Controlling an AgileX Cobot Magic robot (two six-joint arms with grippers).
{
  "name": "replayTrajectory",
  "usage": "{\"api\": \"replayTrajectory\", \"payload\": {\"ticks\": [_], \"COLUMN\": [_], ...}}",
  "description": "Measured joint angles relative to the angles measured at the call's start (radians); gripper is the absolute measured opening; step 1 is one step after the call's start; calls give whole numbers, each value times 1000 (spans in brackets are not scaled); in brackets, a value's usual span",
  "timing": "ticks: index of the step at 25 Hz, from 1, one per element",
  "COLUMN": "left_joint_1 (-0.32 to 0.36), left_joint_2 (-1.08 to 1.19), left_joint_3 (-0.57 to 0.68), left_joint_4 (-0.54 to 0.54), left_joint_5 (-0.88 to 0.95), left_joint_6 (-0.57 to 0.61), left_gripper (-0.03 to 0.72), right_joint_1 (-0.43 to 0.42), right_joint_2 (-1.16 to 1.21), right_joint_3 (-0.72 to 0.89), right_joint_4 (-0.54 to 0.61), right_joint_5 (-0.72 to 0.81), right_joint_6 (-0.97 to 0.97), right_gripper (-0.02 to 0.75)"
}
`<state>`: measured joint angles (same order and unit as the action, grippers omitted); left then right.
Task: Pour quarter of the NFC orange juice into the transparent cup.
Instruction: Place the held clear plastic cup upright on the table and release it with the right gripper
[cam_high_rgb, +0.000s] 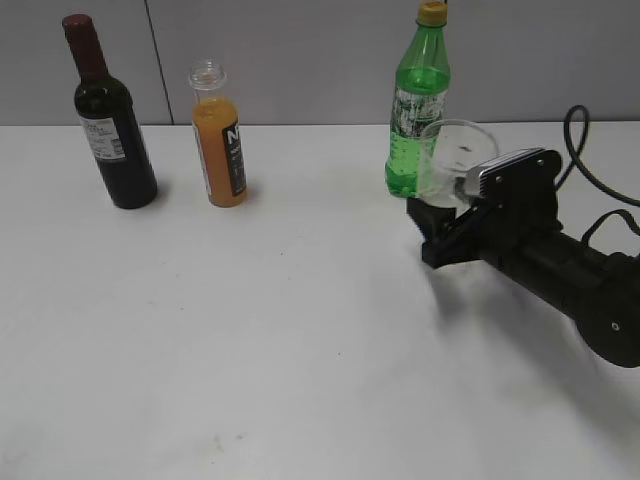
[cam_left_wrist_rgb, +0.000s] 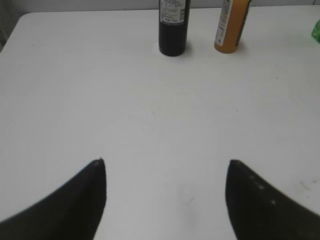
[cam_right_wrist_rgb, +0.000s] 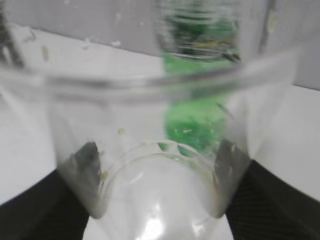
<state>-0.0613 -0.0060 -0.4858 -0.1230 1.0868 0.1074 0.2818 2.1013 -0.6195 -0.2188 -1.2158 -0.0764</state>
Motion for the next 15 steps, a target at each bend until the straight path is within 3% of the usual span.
{"api": "replayTrajectory", "payload": {"ticks": [4, 7, 15], "left_joint_1": [0, 0, 0], "left_joint_2": [0, 0, 0], "left_joint_3": [0, 0, 0], "left_joint_4": [0, 0, 0], "left_joint_5": [0, 0, 0], "left_joint_6": [0, 0, 0], "left_gripper": [567, 567, 567], "right_joint_1": [0, 0, 63], "right_joint_2": [0, 0, 3], "right_joint_3": [1, -7, -92], "right_joint_4": [-350, -521, -629], "right_joint_5": [-1, 0, 1], "right_joint_6": [0, 16, 131], "right_gripper": [538, 538, 538]}}
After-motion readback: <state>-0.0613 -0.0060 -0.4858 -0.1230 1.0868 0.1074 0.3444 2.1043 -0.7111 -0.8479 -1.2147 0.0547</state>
